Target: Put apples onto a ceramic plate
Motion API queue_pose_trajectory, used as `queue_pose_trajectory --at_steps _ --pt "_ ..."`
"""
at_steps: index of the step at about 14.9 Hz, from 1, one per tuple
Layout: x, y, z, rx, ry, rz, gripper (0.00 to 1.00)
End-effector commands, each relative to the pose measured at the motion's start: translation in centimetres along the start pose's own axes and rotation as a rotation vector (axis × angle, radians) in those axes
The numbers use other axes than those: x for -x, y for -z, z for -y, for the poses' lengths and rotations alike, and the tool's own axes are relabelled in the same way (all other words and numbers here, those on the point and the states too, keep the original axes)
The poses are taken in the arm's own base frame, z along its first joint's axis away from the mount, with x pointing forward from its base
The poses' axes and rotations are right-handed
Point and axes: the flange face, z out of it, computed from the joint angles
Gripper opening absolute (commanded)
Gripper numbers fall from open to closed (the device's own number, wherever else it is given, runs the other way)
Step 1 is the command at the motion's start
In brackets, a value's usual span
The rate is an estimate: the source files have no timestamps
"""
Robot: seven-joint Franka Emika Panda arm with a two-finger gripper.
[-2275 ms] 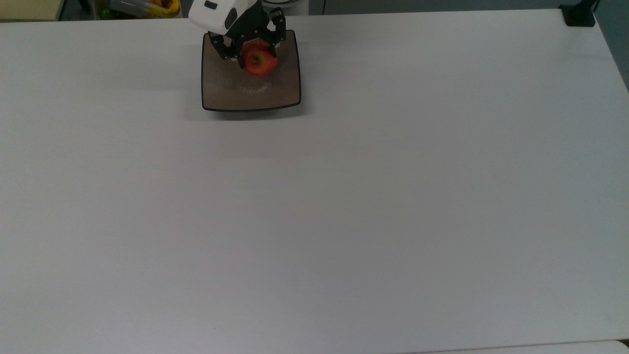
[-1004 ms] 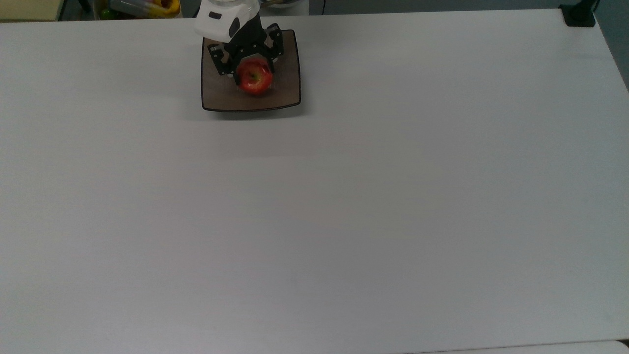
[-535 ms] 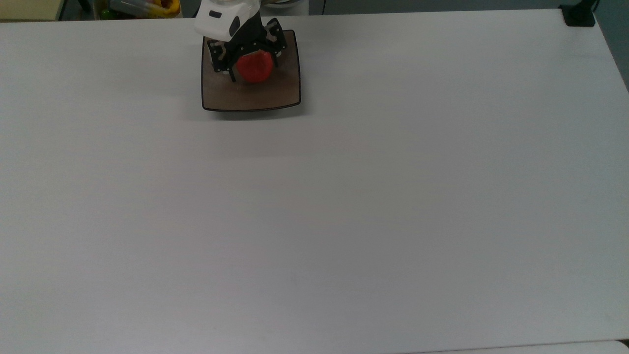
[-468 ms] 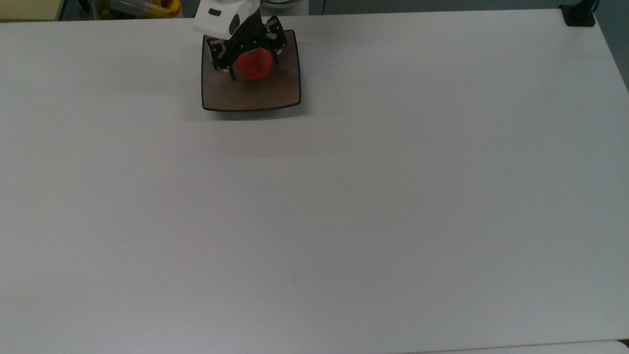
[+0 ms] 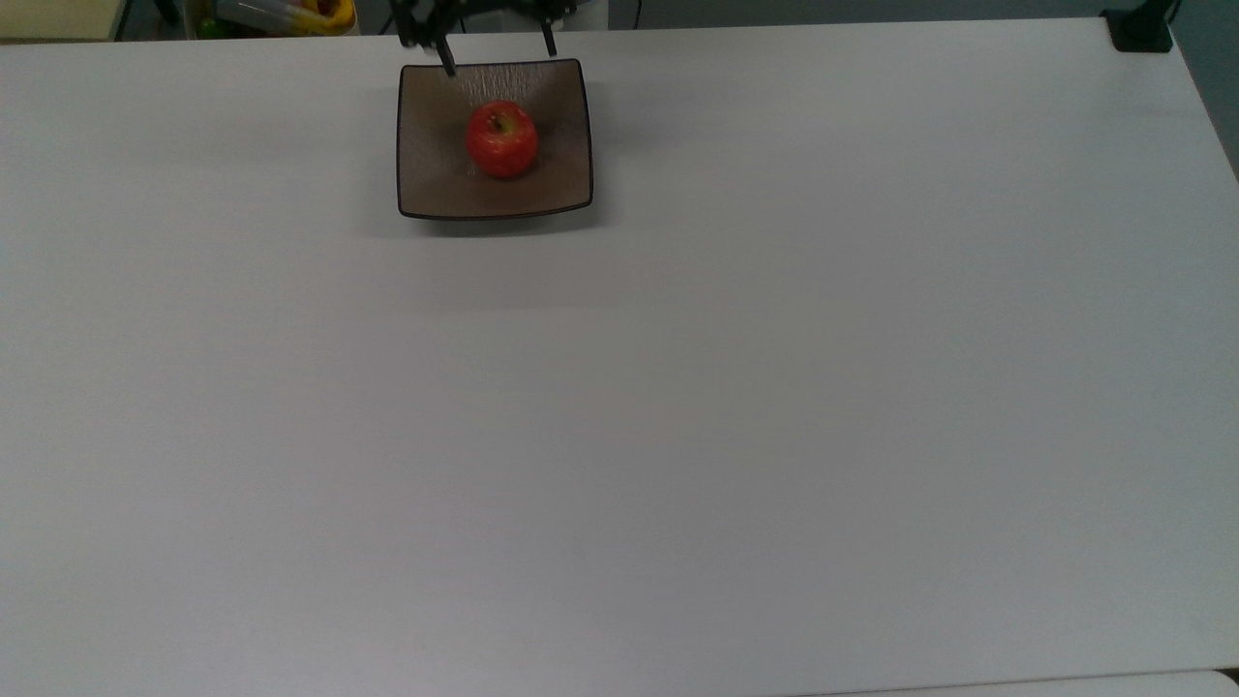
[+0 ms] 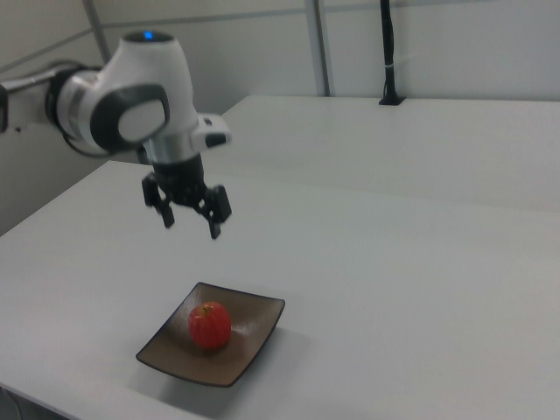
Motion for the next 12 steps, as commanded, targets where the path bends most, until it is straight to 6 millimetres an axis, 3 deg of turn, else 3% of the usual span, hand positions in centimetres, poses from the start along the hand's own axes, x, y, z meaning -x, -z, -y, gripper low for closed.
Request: queue_pose_trajectory --at_steps 1,4,7,12 --pt "-1.7 6.1 -0.1 -0.009 -0.150 -0.048 1.00" --pt "-2.7 9.5 0.5 -0.007 -0.268 -0.065 1.00" --pt "-2.4 11.9 1.5 -0.009 -0.306 -0.059 1.00" --pt "-3.1 12.1 4.0 0.059 -0.237 0.023 1.00"
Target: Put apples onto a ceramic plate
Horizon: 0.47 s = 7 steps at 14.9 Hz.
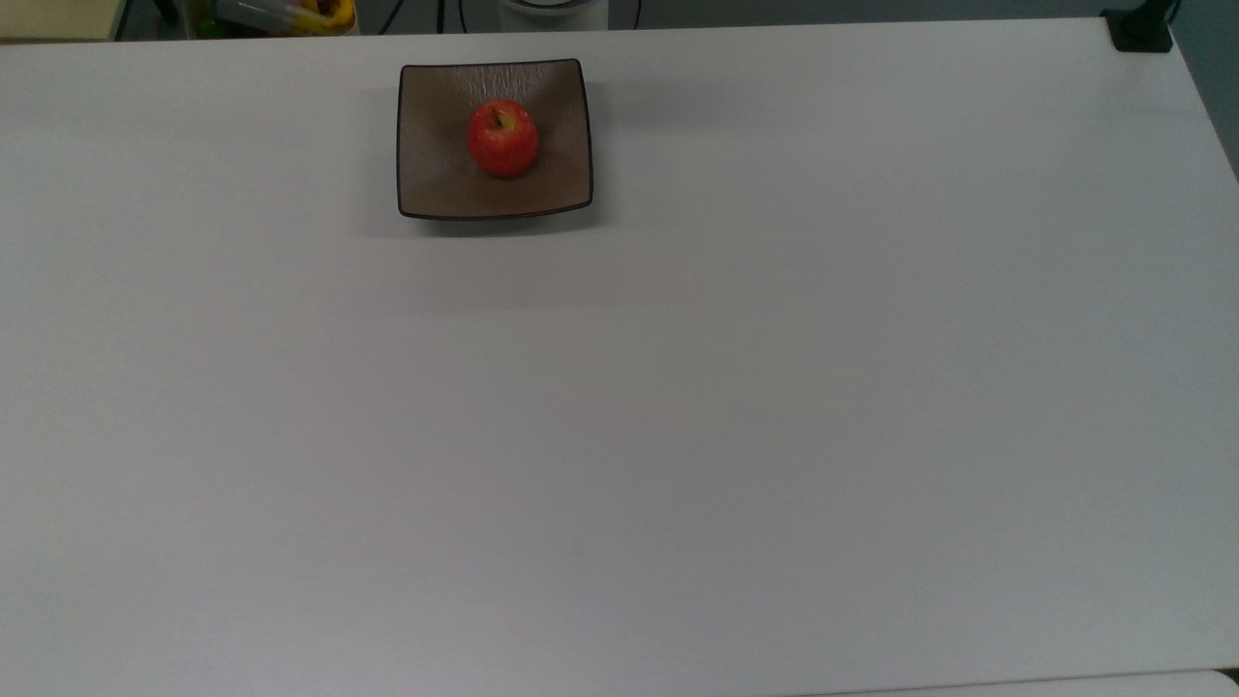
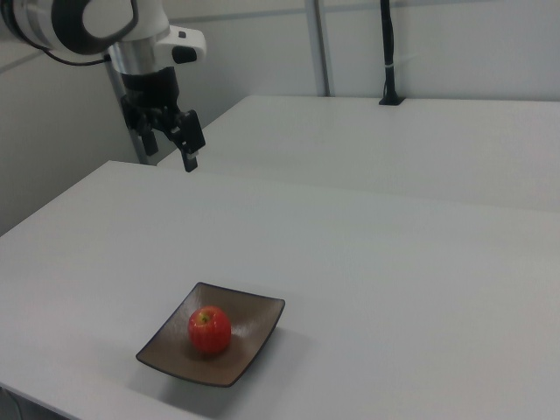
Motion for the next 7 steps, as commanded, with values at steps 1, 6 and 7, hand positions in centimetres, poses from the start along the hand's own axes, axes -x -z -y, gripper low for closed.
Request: queue_pose_trajectory --at_steps 1,6,7 --pt "-1.2 -0.2 1.6 0.050 0.022 0.035 1.00" --pt "-2.8 -0.6 1.8 0.044 0.057 -0.056 1.00" --pt "-3.2 -0.8 1.9 0.042 0.063 -0.077 1.00"
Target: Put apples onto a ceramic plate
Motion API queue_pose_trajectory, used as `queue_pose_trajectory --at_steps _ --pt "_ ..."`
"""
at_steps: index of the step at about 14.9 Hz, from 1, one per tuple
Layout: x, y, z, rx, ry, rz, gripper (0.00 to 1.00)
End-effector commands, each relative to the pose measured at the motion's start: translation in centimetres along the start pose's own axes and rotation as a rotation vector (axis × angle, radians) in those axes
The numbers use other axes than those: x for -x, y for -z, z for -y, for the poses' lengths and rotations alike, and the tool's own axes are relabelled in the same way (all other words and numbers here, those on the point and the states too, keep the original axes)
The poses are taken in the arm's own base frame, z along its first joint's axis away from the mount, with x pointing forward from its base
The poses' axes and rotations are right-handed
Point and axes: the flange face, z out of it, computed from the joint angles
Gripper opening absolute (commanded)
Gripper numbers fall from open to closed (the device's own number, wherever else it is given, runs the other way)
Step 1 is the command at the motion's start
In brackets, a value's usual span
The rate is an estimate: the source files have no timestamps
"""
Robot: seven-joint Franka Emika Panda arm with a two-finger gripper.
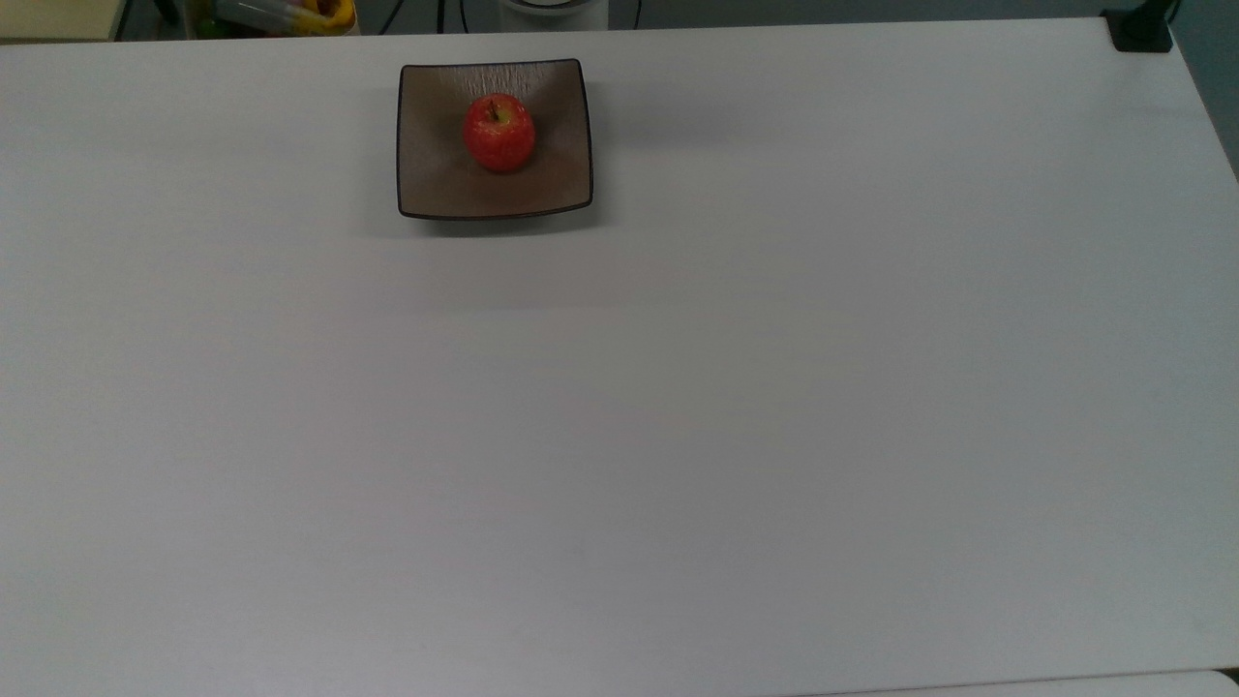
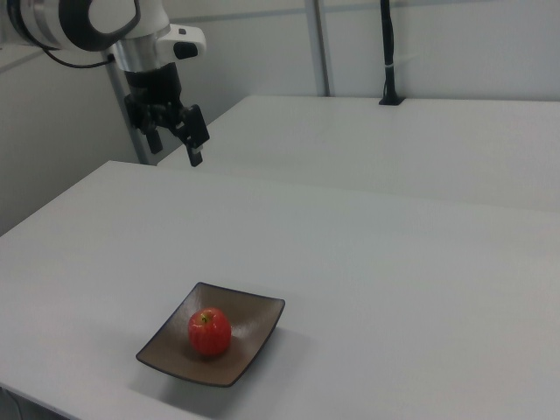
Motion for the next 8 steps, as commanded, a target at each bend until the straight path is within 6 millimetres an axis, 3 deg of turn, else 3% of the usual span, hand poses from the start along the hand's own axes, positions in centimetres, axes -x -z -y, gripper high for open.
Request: queue_pose_trajectory --at_steps 1,8 --pt "-1.88 -0.49 0.27 0.005 0.024 -0.074 1.00" --pt "-2.46 -0.89 -0.16 -0.008 0.015 -0.083 1.00"
